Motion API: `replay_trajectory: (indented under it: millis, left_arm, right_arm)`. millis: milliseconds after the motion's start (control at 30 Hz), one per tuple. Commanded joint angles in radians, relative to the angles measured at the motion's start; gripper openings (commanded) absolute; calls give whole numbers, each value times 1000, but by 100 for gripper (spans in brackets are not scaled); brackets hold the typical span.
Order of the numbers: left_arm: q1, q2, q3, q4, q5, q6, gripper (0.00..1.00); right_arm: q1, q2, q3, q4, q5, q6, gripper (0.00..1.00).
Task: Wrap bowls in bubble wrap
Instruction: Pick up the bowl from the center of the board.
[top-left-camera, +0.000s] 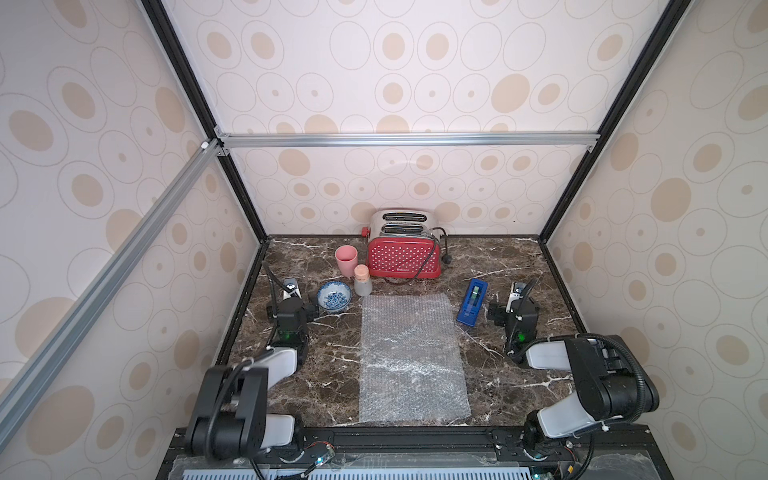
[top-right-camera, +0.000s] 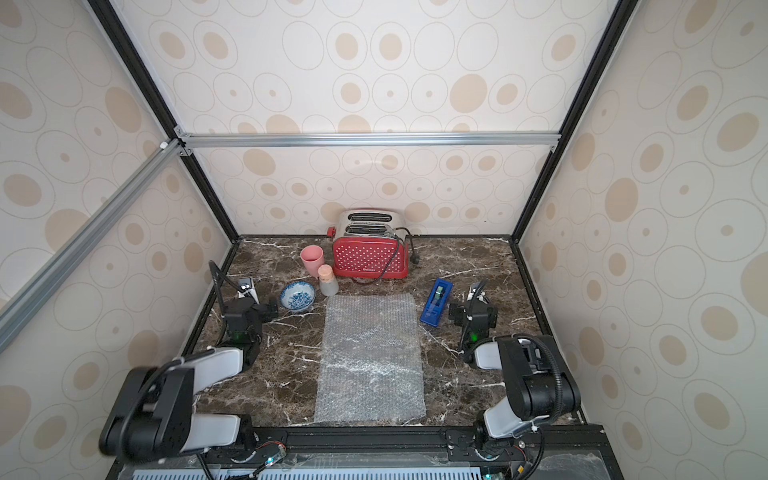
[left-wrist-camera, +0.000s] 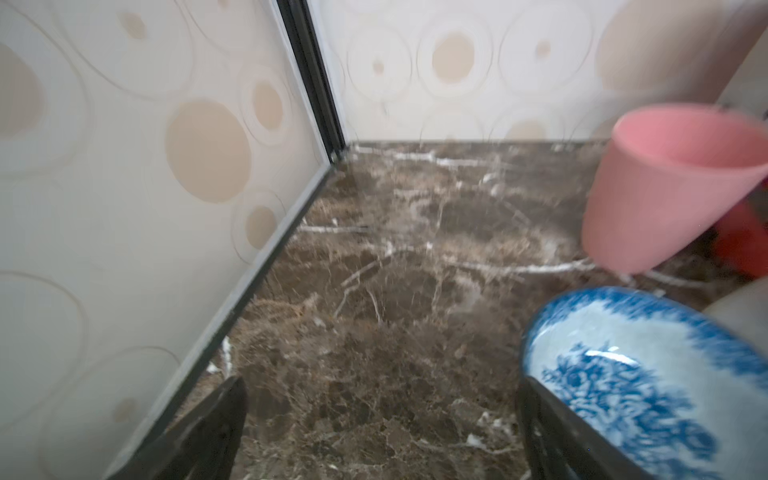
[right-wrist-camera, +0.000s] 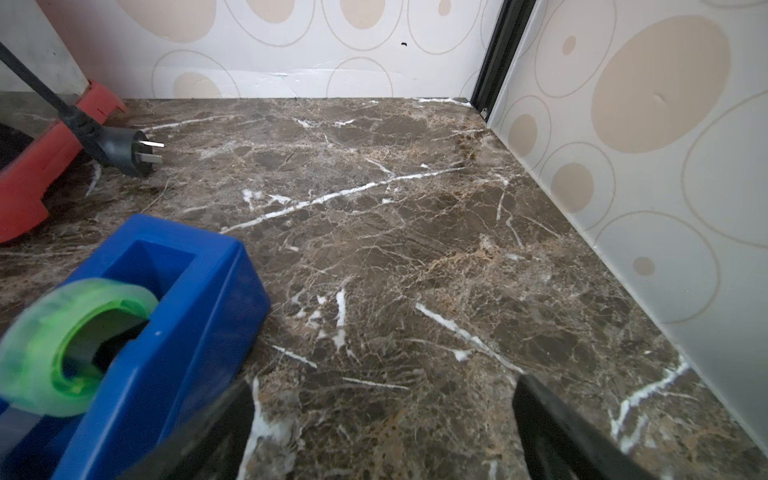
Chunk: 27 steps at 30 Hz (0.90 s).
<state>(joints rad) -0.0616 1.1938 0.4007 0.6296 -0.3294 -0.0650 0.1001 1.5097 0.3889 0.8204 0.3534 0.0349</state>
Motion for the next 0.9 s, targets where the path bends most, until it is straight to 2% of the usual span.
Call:
replay_trajectory:
  millis: [0, 67, 133, 167, 267, 367, 467, 500, 567, 700, 767, 867]
  left_arm:
    - [-20, -224, 19, -207, -26, -111, 99]
    - [-29, -307, -7, -223, -22, -226, 99]
    - [-28, -370, -18, -295, -107, -493, 99]
    - [-22, -399, 10, -400, -97, -571, 99]
    - [-3, -405, 135, -637, 62, -666, 99]
    - [-1, -313, 262, -781, 271, -678, 99]
    - [0, -172, 373, -942, 400, -718, 99]
    - [1, -130, 401, -974, 421, -727, 99]
    - [4, -31, 449, -1002, 457, -716, 99]
    - [41, 109, 479, -954, 508, -740, 90]
    - [60, 173, 505, -933, 551, -750, 86]
    - [62, 254, 568, -956, 557, -739, 80]
  right_arm:
    - [38, -155, 38, -157, 114, -13, 100]
    - [43, -289, 53, -262, 149, 47, 100]
    - [42, -432, 69, -381, 78, 118, 99]
    - [42, -498, 83, -451, 21, 150, 98]
    - [43, -640, 135, -657, -148, 252, 91]
    - [44, -735, 196, -893, -343, 364, 87]
    - [46, -793, 187, -972, -535, 377, 78]
    - [46, -804, 177, -978, -558, 378, 76]
    - [46, -816, 142, -979, -558, 404, 74]
    - [46, -802, 77, -892, -580, 427, 74]
    - [46, -797, 67, -903, -558, 424, 74]
    - [46, -794, 38, -883, -527, 431, 74]
